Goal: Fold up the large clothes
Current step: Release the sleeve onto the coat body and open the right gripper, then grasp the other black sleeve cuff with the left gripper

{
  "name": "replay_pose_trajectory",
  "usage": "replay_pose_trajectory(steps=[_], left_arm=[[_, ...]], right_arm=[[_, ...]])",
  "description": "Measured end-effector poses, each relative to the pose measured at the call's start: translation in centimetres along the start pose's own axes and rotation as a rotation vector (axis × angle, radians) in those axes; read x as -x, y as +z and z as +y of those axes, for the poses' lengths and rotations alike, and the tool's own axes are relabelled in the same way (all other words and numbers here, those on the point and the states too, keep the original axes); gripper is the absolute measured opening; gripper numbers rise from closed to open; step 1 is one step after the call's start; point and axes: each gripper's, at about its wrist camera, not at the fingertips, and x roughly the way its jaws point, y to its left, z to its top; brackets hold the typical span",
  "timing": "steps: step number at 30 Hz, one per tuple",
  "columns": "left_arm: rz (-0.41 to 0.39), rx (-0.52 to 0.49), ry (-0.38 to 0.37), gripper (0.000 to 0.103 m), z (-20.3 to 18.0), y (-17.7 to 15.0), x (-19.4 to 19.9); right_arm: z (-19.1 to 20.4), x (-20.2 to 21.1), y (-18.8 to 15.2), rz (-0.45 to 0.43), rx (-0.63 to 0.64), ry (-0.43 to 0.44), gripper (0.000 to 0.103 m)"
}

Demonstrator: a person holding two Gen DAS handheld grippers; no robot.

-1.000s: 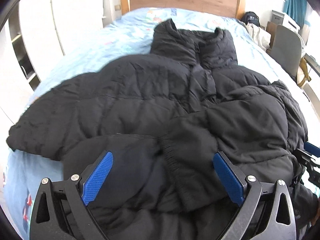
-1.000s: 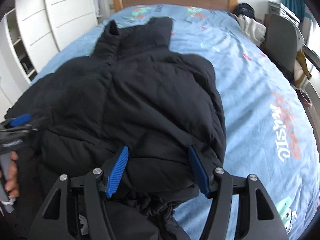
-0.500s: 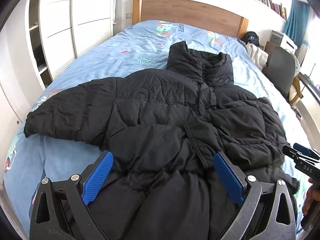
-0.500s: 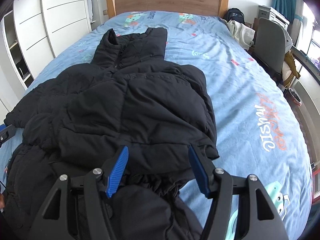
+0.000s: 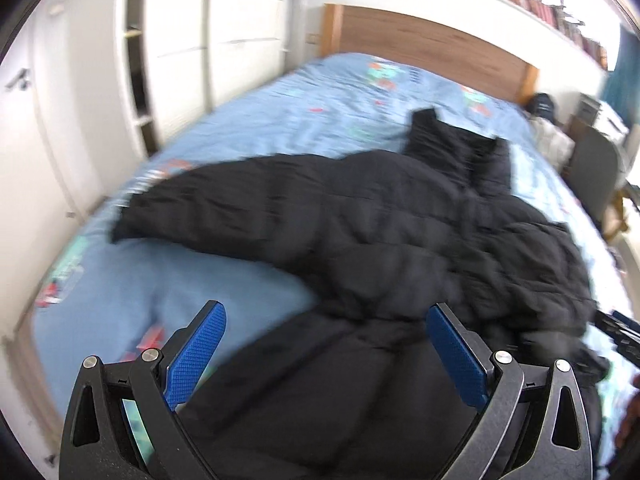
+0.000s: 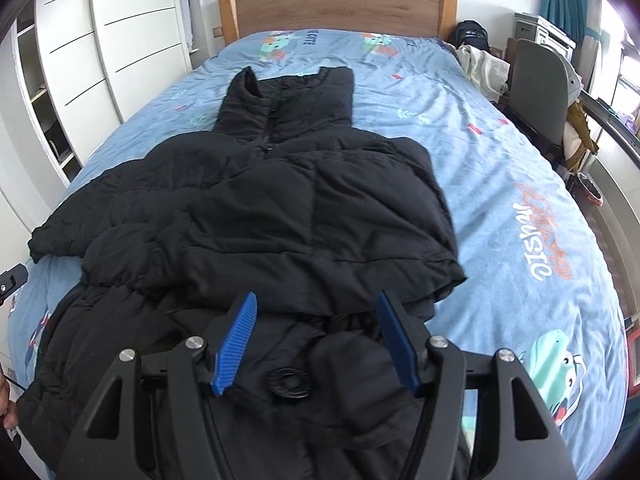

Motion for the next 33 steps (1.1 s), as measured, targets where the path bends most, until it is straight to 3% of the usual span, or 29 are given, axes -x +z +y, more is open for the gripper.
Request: replay_pose_trajectory(steps=[5, 15, 27, 33], left_arm=[[-0.024, 0.023, 0.158, 0.100, 4.6, 0.5, -0.8], [0.019, 0.155, 0.309, 0.100, 14.0, 1.2, -5.3], [0.028, 0.311, 0.313, 0.100, 20.6, 4.1, -10.6], [0.064, 0.402, 0.230, 0.098, 22.4, 4.4, -13.4]], right_arm=[[2.5, -0.2, 0.0, 0.006, 0.019, 0.030, 0.061], [6.3, -1.5, -0.1, 0.037, 0.060, 0.057, 0.061], [7.7, -3.3, -0.2, 0.078, 0.082, 0.050, 0.061], [8.0, -3.7, -0.1, 0.088, 0.088, 0.042, 0.061]])
